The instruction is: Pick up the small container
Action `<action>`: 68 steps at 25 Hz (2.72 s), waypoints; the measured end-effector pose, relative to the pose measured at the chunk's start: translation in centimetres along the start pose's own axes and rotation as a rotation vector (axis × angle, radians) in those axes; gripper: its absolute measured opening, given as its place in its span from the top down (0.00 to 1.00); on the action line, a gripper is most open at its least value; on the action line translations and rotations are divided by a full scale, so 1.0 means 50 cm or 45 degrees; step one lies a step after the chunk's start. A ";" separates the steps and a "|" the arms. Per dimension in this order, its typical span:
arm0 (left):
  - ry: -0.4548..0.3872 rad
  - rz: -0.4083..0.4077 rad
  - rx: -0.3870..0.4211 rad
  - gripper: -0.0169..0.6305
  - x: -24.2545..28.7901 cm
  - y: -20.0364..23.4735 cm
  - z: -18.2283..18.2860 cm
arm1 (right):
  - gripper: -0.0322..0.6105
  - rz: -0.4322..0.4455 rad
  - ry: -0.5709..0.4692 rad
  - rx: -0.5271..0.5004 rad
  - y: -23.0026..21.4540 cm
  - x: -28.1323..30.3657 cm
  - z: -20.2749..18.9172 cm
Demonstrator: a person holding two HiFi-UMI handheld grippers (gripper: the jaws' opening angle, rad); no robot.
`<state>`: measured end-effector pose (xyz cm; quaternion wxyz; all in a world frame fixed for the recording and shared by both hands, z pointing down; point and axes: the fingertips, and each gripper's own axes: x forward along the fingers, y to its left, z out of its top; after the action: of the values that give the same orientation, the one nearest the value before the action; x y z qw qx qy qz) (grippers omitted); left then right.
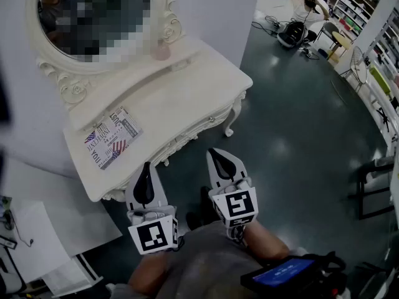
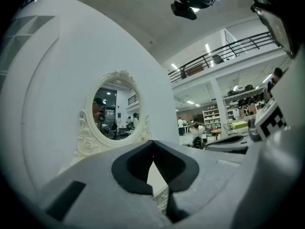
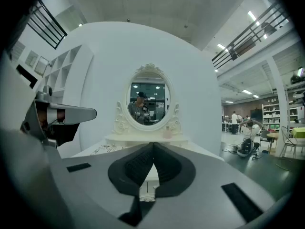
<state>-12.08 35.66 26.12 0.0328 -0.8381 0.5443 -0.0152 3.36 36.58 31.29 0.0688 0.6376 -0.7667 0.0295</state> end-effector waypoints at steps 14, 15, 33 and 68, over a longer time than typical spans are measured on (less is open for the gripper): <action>0.056 -0.011 0.012 0.95 0.092 -0.036 -0.025 | 0.93 0.020 -0.016 0.086 -0.071 0.063 -0.007; 0.060 -0.010 0.011 0.95 0.105 -0.039 -0.027 | 0.93 0.017 -0.015 0.085 -0.081 0.074 -0.007; 0.040 0.093 0.035 0.95 0.340 -0.064 0.031 | 0.93 0.139 -0.028 0.064 -0.234 0.288 0.063; 0.052 0.021 -0.064 0.95 0.721 0.205 -0.031 | 0.93 0.083 0.034 0.021 -0.209 0.740 0.098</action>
<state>-6.85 -1.46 26.59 0.0005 -0.8337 0.5519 -0.0183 6.70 -2.03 31.29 0.0728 0.6125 -0.7857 0.0466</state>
